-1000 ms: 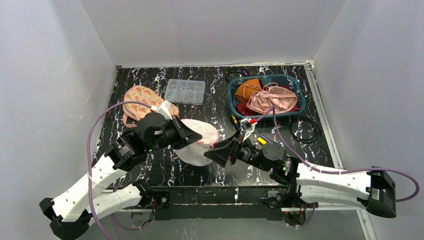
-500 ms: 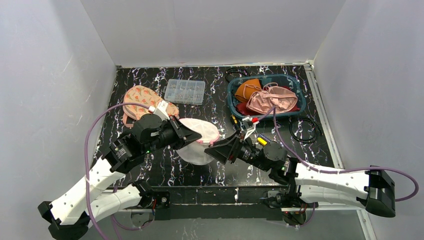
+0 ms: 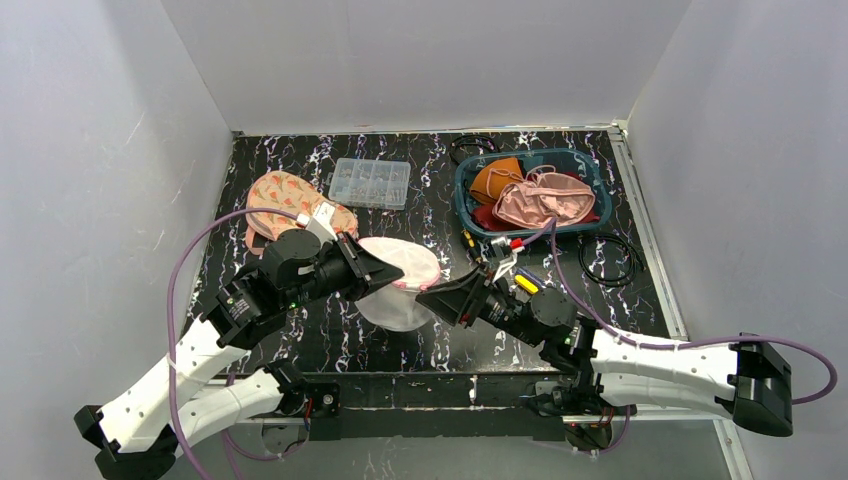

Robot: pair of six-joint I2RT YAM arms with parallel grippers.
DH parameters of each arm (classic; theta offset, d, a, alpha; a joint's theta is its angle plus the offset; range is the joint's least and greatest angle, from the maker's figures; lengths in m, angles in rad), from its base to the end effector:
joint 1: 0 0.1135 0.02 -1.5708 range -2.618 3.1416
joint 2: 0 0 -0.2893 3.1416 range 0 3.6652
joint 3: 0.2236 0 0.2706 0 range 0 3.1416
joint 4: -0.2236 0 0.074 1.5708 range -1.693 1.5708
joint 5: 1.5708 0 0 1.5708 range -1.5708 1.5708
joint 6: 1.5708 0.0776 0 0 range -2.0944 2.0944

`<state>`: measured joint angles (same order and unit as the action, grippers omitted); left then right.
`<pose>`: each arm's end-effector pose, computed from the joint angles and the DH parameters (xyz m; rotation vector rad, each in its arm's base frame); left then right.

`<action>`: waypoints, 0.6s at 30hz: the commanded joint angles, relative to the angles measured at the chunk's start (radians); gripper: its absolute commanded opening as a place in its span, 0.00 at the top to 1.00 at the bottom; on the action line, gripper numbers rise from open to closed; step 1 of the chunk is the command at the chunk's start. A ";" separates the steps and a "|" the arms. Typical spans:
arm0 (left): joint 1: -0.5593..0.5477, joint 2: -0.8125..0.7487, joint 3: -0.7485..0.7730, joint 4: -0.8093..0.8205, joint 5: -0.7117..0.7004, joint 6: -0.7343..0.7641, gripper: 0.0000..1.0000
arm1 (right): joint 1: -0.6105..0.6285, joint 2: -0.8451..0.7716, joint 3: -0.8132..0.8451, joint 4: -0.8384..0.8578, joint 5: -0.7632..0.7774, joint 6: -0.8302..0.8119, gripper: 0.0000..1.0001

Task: Unzip the laundry bag and remove the bra

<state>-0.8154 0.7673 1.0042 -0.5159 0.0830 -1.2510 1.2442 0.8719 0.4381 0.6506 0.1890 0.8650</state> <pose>0.1322 -0.1498 0.3929 -0.3970 2.1038 -1.4309 0.0925 0.2276 0.3108 -0.1128 1.5596 1.6078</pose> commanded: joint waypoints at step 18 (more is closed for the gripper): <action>0.003 -0.027 -0.015 0.039 0.023 -0.006 1.00 | 0.002 -0.040 -0.019 0.083 0.023 -0.014 0.80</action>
<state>-0.8154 0.7593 0.9947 -0.5049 0.0906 -1.2579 1.2442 0.8497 0.4267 0.6773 0.2016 0.8619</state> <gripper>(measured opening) 0.033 0.229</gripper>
